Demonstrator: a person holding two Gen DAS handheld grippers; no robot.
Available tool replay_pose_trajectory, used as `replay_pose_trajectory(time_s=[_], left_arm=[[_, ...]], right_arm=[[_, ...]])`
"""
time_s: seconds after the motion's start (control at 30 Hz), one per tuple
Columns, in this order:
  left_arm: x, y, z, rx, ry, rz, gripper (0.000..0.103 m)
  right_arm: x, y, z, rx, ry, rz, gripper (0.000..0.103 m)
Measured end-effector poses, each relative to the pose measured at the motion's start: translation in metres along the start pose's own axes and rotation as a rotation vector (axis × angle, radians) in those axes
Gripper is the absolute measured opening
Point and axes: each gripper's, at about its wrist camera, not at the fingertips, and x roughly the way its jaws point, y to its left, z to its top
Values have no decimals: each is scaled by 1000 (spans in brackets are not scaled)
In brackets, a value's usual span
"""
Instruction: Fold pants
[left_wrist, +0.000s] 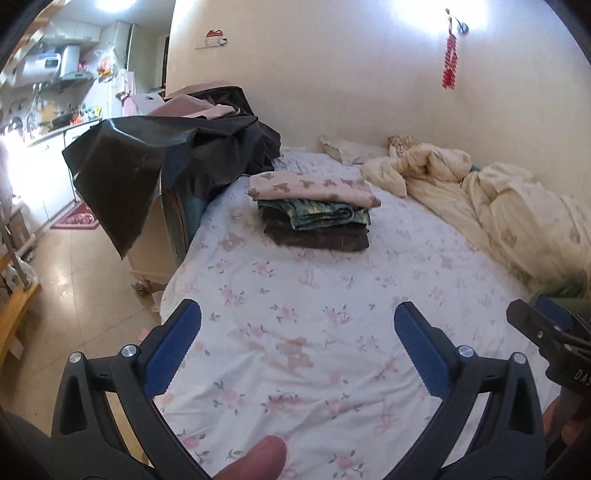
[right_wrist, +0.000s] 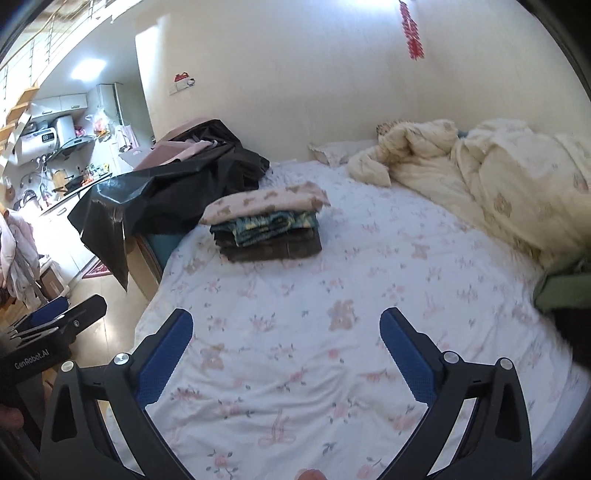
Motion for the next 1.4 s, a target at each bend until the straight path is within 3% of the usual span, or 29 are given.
replay_pose_trajectory(time_s=[0.2,0.4,1.4], left_arm=[[15,-12,-11,32,44,24,103],[26,-20,-16,46,29,21,103],[30,-25,-18,47,21,56,103]], right_arm=[[15,1,-8,-23,-14,-34,103],[32,7,-10,-74,-3,-47,103],[30,4,-10,-96,-42,-80,103]])
